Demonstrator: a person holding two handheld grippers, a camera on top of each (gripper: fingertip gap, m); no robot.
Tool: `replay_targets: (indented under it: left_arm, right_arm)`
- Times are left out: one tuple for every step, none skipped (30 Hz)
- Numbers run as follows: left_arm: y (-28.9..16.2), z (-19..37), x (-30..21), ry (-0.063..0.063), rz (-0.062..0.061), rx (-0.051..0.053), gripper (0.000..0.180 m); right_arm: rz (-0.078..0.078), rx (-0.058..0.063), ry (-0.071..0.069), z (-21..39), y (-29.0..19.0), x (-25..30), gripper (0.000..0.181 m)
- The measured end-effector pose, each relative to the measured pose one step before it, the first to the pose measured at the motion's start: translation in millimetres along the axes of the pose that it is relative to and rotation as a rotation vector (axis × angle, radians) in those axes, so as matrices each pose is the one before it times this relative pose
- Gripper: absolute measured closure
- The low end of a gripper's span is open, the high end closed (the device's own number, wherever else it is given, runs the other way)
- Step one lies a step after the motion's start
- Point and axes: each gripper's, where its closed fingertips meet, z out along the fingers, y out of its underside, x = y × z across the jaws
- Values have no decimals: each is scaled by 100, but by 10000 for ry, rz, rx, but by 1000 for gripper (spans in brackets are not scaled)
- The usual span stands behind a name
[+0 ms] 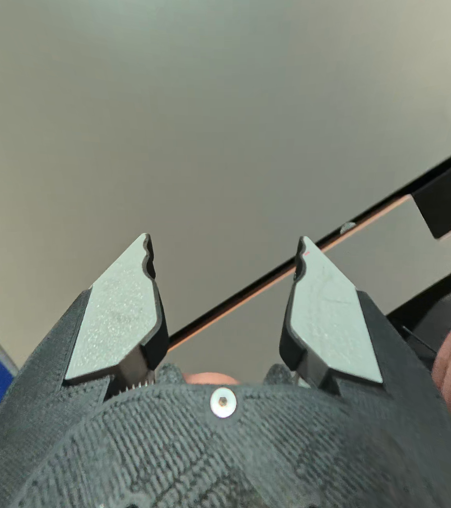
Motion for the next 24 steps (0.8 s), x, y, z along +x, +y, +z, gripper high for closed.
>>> replay_targets:
  left_arm:
    - [2000,-505,1488,94,232,226,75]
    - [1899,-571,1501,83,144,252,74]
    - [1672,-701,1554,142,103,330,74]
    - [1500,-783,1703,258,114,380,74]
    - [1407,-731,1746,346,107,335,72]
    - [1326,-737,1737,346,89,272,71]
    - [1224,-663,1724,302,98,245,74]
    - [1137,-578,1739,281,165,189,79]
    - [1054,-532,1925,243,289,173,79]
    - [953,-462,1855,118,354,186,79]
    - [876,-359,1758,33,298,201,80]
    - [922,-308,1604,10,136,172,79]
    - [999,-182,1498,6,-37,174,79]
    - [1130,-193,1633,137,-124,96,79]
    - [1408,-70,1553,192,-141,-9,78]
    - [1598,33,1317,108,-295,-98,74]
    - [1716,162,1172,105,-366,-154,71]
    - [1771,155,728,-6,-302,-178,70]
    - [1778,125,294,-152,-293,-198,70]
    - [1765,139,42,-218,-415,-200,70]
    - [1486,1,-214,-248,-492,-185,69]
    - [1247,-59,-319,-262,-479,-125,69]
    - [1075,-2,-241,-216,-366,-89,68]
    - [986,26,-363,-257,-218,-131,68]
  right_arm:
    - [148,458,60,-1438,1847,-1244,33]
    - [133,491,92,-1558,1811,-1223,37]
    - [82,512,201,-1733,1841,-1221,40]
    - [76,426,275,-1845,1978,-1230,40]
    - [144,280,218,-1884,2090,-1285,40]
    - [234,180,96,-1854,2195,-1472,40]
    - [256,152,40,-1775,2250,-1644,38]
    - [169,127,49,-1664,2322,-1745,36]
    - [68,77,32,-1523,2372,-1771,36]
    - [19,3,10,-1308,2444,-1827,37]
    - [11,-86,-33,-1036,2516,-1878,37]
    - [-20,-175,-50,-806,2626,-1905,37]
    - [-76,-215,-24,-597,2568,-1846,36]
    - [-72,-165,-31,-332,2348,-1876,36]
    - [-78,-139,-171,-109,2151,-2029,36]
    - [-112,-150,-212,73,1928,-1875,36]
    - [-121,-140,-134,291,1782,-1551,36]
    - [-107,-148,-144,510,1700,-1322,36]
    - [-33,-174,-165,689,1695,-1090,35]
    - [31,-219,-164,751,1705,-805,35]
    - [90,-210,-126,787,1527,-415,35]
    - [102,-115,-59,704,1225,-38,33]
    - [62,-25,38,576,962,352,33]
    - [43,15,92,486,805,651,34]
